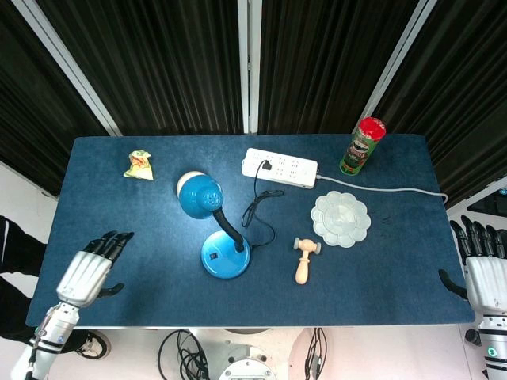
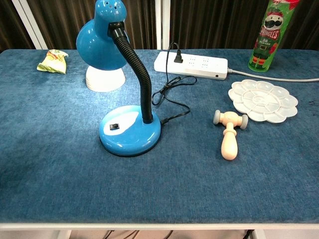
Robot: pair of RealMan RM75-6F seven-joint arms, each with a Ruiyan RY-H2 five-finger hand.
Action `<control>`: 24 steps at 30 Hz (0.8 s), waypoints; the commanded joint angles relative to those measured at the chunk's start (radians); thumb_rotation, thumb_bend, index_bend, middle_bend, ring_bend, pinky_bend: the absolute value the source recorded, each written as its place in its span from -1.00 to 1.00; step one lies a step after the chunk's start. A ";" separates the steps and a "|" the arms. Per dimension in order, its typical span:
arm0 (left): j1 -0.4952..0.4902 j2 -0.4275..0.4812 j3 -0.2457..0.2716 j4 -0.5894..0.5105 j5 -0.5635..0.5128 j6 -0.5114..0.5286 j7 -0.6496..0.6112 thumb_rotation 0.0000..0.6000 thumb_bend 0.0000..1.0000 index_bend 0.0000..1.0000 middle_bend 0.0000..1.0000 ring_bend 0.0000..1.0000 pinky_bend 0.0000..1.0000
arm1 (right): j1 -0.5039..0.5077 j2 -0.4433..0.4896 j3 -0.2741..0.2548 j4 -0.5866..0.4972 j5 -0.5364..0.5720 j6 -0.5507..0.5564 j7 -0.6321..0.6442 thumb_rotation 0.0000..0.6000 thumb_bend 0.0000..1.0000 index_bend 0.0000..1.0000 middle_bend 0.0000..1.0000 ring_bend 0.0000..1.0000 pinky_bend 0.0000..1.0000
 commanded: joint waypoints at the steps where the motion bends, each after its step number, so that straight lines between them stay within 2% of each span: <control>1: -0.069 -0.039 -0.001 -0.027 -0.002 -0.098 0.018 1.00 -0.77 -0.89 -0.59 -0.61 -0.20 | -0.001 0.000 0.000 0.001 -0.001 0.002 0.004 1.00 -0.65 -1.00 -1.00 -1.00 -1.00; 5: -0.122 -0.089 -0.005 -0.026 -0.014 -0.180 0.045 1.00 -0.66 -0.89 -0.36 -0.40 -0.01 | -0.005 0.004 -0.002 0.001 -0.002 0.003 0.010 1.00 -0.65 -1.00 -1.00 -1.00 -1.00; 11: -0.183 -0.181 -0.017 0.003 -0.070 -0.278 0.096 1.00 -0.39 -0.82 0.34 0.34 0.48 | -0.010 0.015 -0.003 -0.003 -0.009 0.014 0.017 1.00 -0.65 -1.00 -1.00 -1.00 -1.00; 13: -0.200 -0.209 -0.021 0.020 -0.092 -0.304 0.110 1.00 -0.28 -0.73 0.49 0.48 0.59 | -0.012 0.018 -0.004 -0.004 -0.012 0.016 0.019 1.00 -0.65 -1.00 -1.00 -1.00 -1.00; 17: -0.232 -0.249 -0.029 0.040 -0.143 -0.356 0.139 1.00 -0.25 -0.68 0.55 0.57 0.65 | -0.013 0.021 -0.004 -0.002 -0.015 0.017 0.026 1.00 -0.65 -1.00 -1.00 -1.00 -1.00; 24: -0.268 -0.278 -0.041 0.048 -0.229 -0.401 0.199 1.00 -0.25 -0.71 0.57 0.58 0.65 | -0.016 0.027 -0.002 0.002 -0.013 0.020 0.039 1.00 -0.65 -1.00 -1.00 -1.00 -1.00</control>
